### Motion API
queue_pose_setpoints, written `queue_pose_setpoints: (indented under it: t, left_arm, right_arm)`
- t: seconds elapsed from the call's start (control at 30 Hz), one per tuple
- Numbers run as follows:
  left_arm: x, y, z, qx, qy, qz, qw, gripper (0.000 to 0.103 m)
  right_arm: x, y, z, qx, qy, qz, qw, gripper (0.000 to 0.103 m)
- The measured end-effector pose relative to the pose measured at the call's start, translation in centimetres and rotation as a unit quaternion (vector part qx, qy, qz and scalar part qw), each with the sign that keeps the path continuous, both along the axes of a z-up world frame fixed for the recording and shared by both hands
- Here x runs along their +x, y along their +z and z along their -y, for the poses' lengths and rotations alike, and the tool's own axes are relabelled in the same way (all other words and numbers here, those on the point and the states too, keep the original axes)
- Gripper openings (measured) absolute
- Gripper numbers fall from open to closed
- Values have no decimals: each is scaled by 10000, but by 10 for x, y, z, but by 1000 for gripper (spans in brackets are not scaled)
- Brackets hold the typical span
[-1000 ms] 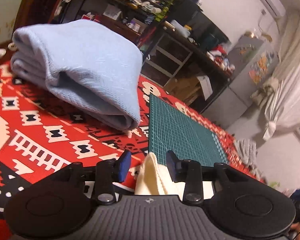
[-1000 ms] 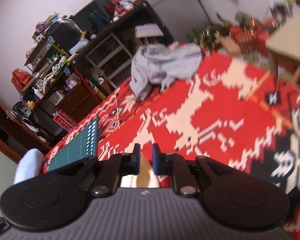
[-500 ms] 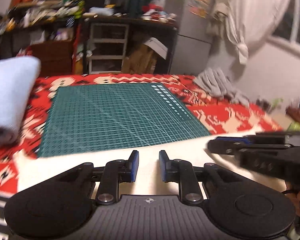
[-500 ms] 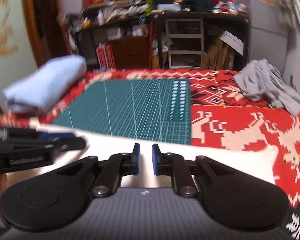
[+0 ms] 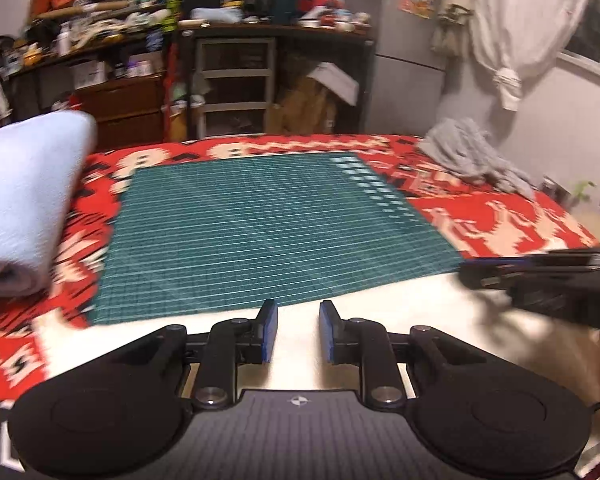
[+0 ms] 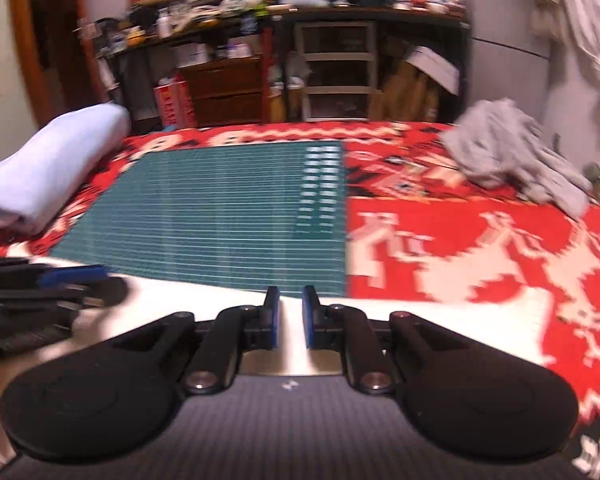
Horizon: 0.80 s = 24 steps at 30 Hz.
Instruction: Fold clothes
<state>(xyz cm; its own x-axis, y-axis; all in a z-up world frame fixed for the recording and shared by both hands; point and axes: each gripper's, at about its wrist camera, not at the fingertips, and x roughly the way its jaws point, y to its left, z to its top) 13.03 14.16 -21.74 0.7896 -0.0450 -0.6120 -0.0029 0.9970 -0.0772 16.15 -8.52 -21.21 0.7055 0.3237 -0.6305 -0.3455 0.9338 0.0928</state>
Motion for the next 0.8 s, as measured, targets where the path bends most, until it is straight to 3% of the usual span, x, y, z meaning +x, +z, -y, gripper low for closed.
queue_pose_setpoints:
  t: [0.13,0.23,0.3,0.37,0.4,0.5,0.63,0.8]
  left_arm:
    - [-13,2,-33,-150,397,-3,9991,22]
    - [-22,3,-54,-273,568,41,9980,9]
    - [-25,6,-62,-278,738,58,9969,8]
    - [-31,10,-67,-609,818,156,9947,9]
    - [-34,12,-67,-826,791,215,9932,9]
    - [-35,16,-49,-1149,417,180,9923,9]
    - [-30,14,-10,-992,-159,61,9949,9]
    - [-33,3,0,-894,-171,32,9958,12]
  right_arm:
    - [5,0,37,-53,-525,-58,9986,13]
    - [9,1,66,113,-829,-93,9965,5]
    - [10,3,76,161,-957,-95,9952,4]
    - [6,7,76,168,-993,-48,9949,7]
    - [3,10,72,193,-926,-21,9955,13]
    - [-11,17,50,333,-407,-19,9986,13]
    - [-32,16,11,311,306,-109,9990,13]
    - [-49,9,-2,129,424,37,9990,11]
